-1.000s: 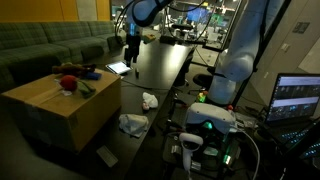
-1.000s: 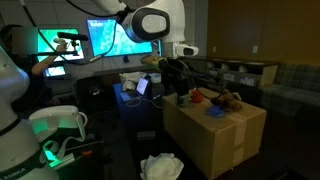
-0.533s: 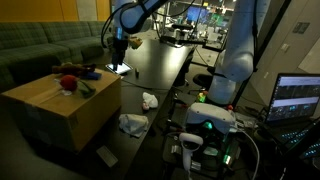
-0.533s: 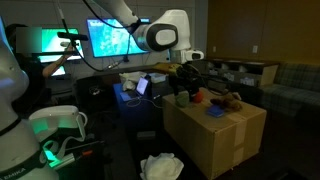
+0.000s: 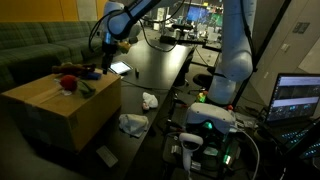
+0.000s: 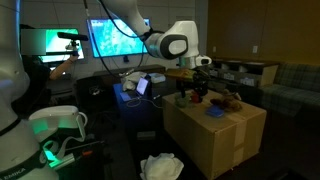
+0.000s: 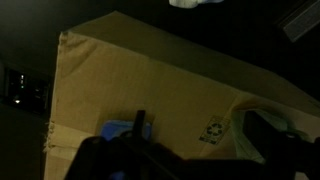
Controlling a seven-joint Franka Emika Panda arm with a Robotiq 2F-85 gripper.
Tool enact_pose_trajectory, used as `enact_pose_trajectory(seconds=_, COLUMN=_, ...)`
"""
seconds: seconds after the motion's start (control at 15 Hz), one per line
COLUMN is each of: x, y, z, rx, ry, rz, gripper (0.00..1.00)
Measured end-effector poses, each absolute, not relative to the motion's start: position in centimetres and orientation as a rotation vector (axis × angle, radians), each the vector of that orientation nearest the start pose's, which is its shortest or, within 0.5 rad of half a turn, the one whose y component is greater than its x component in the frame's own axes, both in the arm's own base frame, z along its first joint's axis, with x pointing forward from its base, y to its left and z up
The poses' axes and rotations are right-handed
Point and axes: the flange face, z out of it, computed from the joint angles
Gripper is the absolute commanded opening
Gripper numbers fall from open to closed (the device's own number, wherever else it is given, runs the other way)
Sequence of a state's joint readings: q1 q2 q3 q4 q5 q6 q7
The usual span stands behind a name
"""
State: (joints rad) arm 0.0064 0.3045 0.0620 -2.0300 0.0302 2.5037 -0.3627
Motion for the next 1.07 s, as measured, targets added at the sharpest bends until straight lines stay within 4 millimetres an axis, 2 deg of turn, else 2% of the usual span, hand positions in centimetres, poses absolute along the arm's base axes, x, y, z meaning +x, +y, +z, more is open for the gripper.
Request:
enact_pose_trajectory(seconds=0.27, x=63.3, y=4.1, z=30.0, rx=-3.031, ry=-0.687, rz=-0.279, gripper=1.0)
enact_pose_trajectory(seconds=1.07, x=68.3, y=2.2, z=26.7, rx=-2.984, ry=-0.753, rz=-0.318, gripper=1.0)
